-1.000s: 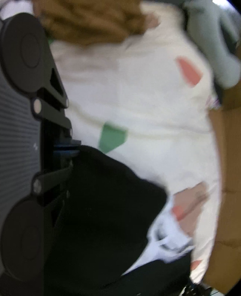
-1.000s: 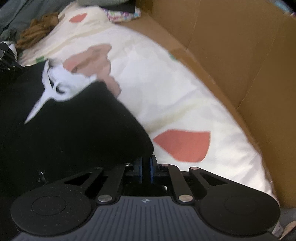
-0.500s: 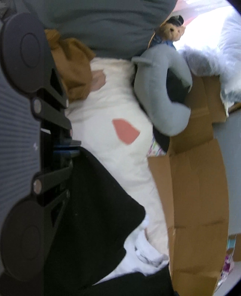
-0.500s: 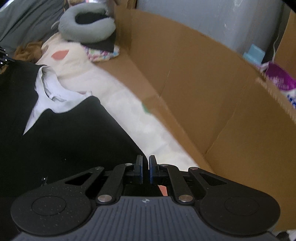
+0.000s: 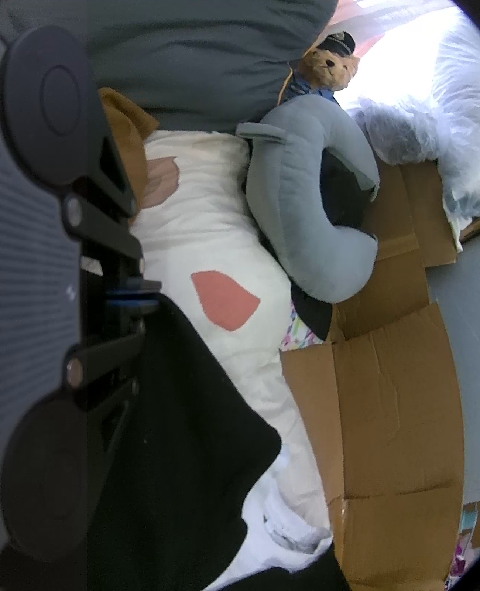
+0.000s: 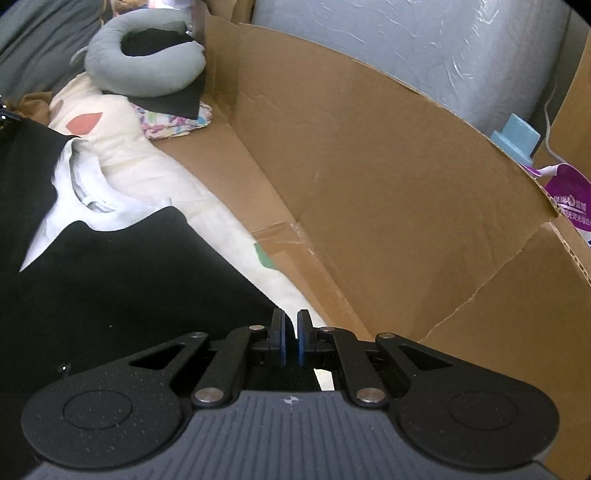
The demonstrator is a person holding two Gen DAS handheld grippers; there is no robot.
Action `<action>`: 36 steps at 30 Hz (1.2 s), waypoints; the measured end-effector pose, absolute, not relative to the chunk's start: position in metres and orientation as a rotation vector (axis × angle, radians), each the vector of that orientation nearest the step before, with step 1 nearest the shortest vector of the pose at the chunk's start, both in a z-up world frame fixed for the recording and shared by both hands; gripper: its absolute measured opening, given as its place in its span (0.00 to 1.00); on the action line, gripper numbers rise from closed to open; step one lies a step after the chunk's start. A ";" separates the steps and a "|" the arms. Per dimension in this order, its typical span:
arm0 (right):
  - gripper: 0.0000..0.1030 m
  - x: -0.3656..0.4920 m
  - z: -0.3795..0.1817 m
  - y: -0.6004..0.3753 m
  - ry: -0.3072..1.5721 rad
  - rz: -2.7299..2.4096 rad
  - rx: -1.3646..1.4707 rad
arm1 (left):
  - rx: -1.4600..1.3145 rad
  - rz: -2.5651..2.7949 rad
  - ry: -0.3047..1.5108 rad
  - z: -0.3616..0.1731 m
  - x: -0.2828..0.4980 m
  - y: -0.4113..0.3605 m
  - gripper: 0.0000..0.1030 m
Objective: Fold clothes
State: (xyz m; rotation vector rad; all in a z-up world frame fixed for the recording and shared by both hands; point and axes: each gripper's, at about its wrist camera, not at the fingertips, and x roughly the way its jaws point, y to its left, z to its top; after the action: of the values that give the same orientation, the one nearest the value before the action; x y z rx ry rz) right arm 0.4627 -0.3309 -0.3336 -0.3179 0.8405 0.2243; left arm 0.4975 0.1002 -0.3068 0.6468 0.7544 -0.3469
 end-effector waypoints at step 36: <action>0.40 0.497 -0.404 -0.319 1.056 0.390 -0.216 | 0.451 -0.619 0.977 -0.377 0.557 0.017 0.50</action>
State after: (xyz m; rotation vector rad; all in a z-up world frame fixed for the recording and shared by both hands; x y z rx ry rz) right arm 0.4971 -0.3194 -0.4042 -0.2156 1.0561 0.3900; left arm 0.5572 0.0174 -0.3769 0.4514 0.9769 -0.6188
